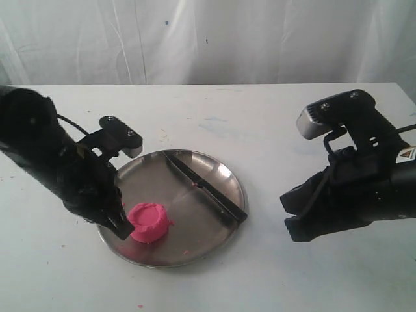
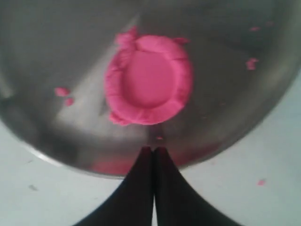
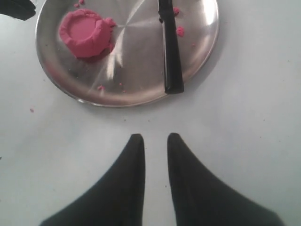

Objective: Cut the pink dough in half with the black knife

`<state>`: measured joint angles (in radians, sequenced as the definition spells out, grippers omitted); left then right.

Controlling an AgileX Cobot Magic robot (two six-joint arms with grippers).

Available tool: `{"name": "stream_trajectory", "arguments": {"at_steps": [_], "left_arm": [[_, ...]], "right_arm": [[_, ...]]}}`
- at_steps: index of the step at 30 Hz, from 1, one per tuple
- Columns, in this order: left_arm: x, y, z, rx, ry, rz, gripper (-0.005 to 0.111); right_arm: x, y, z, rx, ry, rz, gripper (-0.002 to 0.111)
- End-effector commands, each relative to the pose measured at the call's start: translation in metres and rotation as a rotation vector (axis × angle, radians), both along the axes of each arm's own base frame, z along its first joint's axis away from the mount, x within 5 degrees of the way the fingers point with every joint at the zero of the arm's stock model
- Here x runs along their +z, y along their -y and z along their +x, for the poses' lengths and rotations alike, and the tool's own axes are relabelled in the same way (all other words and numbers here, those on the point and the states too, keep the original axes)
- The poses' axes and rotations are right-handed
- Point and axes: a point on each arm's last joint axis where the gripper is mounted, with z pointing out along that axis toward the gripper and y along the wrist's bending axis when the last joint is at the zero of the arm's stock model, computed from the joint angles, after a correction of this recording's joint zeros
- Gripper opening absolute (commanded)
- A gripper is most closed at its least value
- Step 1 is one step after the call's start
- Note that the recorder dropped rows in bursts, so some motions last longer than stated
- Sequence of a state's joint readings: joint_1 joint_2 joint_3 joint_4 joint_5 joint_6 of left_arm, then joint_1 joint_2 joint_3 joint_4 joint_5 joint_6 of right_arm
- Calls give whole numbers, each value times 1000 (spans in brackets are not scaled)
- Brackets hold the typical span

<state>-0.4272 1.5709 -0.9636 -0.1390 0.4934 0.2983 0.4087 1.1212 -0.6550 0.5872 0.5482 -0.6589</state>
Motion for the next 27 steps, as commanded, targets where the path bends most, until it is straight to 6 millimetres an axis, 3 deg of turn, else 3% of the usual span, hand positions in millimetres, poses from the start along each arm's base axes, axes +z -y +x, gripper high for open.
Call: {"name": "stream_trajectory", "arguments": {"at_steps": [1,5,9,17,22,27], "left_arm": [[22,15,3,-93,-67,-84,1],[34,17,9,-97,-43,-84,1],[39,17,13,-102,-13,-80,1],[35,8,9,-162,-45,46,1],[34,-1,13,-48,-31,123,1],[35,-1,14,-31,-27,121,1]], "right_arm": [[9,-7,-2,95,-90,-7,17],[23,-21,1,175,-221,-4,17],[28,-41,27,199,-195,-17,17],[-23,-69,106,178,-109,-204,17],[-49,-80,125,196,-179,-237,30],[-58,-88,143,183,-150,-234,46]]}}
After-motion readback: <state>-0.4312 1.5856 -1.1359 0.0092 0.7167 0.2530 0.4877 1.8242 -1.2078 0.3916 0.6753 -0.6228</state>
